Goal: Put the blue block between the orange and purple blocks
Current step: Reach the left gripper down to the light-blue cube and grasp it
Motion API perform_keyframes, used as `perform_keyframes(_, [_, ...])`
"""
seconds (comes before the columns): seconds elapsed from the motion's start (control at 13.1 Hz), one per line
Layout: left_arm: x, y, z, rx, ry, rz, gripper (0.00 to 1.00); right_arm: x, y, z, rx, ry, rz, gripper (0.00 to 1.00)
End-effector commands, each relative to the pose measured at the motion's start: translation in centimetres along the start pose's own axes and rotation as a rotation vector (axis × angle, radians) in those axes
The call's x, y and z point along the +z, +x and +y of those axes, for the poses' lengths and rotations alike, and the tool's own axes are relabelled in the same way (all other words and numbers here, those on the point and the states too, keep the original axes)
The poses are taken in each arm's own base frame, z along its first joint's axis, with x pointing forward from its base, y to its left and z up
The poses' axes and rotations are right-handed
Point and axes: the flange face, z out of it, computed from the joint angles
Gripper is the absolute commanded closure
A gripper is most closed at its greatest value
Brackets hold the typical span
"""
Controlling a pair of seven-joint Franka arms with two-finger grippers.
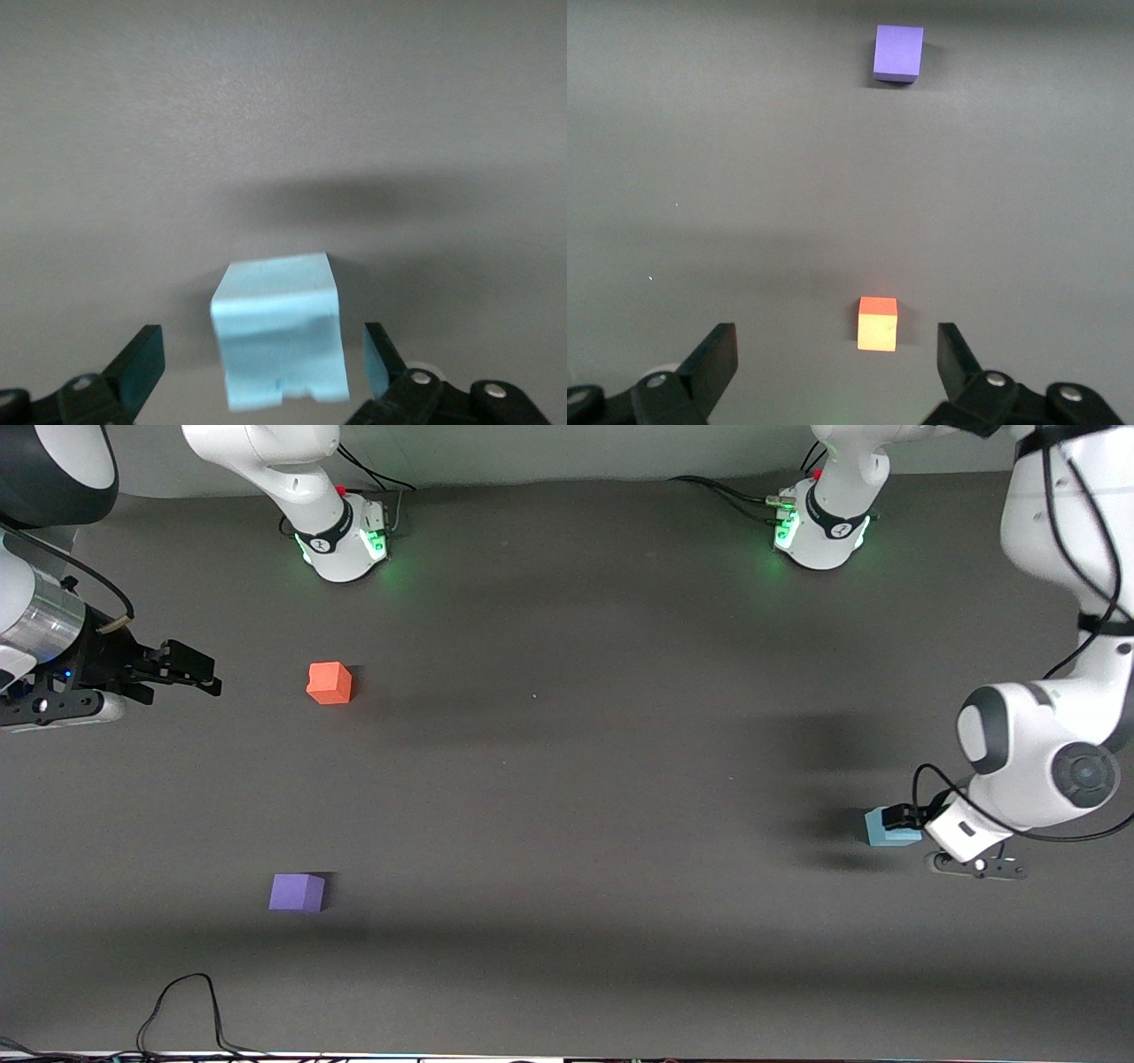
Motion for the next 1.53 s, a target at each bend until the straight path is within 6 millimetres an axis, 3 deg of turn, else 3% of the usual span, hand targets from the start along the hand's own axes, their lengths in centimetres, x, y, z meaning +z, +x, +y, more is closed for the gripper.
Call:
perform_keyframes(0.0, [3.2,-0.5,0.0,-0.007,-0.004,0.016,0.0,-0.5,-0.7,-0.1,-0.018,-0.011,0.011,0.0])
perform_keyframes(0.15, [3.9,-1.0,0.2,-0.01,-0.005,0.008,0.0,-0.5,-0.7,-0.1,-0.018,-0.011,0.011,0.0])
perform_keyframes(0.23, [3.9,-1.1,0.2,-0.013,-0.007,-0.004,0.12,-0.4,-0.7,-0.1,-0.018,-0.011,0.01,0.0])
perform_keyframes(0.31, [3.9,-1.2,0.2,-0.015,-0.008,-0.01,0.42,-0.4,-0.7,-0.1,-0.018,-0.011,0.01,0.0])
perform_keyframes(0.38, [3.8,-1.2,0.2,-0.016,-0.008,-0.011,0.59,-0.4,-0.8,-0.1,-0.018,-0.011,0.01,0.0])
perform_keyframes(0.54, [3.3,-1.0,0.2,-0.021,-0.01,-0.017,0.64,-0.4,-0.7,-0.1,-0.017,-0.011,0.008,0.0])
perform_keyframes(0.69, [0.3,-0.1,-0.2,-0.023,-0.01,-0.011,0.64,-0.4,-0.7,-0.1,-0.016,-0.011,0.008,0.0])
perform_keyframes(0.92, [-9.6,0.9,0.3,-0.019,-0.019,-0.045,0.64,-0.4,-0.7,-0.2,-0.016,-0.011,0.009,0.0])
perform_keyframes(1.07, [-14.4,0.8,5.0,-0.037,-0.014,-0.027,0.64,-0.3,-0.8,-0.1,-0.016,-0.011,0.006,0.0])
perform_keyframes(1.15, [-15.4,0.5,8.9,-0.042,-0.007,-0.053,0.64,-0.4,-0.7,-0.2,-0.016,-0.011,0.008,0.0])
perform_keyframes(1.45, [-17.2,-0.9,27.8,-0.11,0.006,-0.039,0.63,-0.2,-0.7,-0.1,-0.015,-0.011,0.006,0.0])
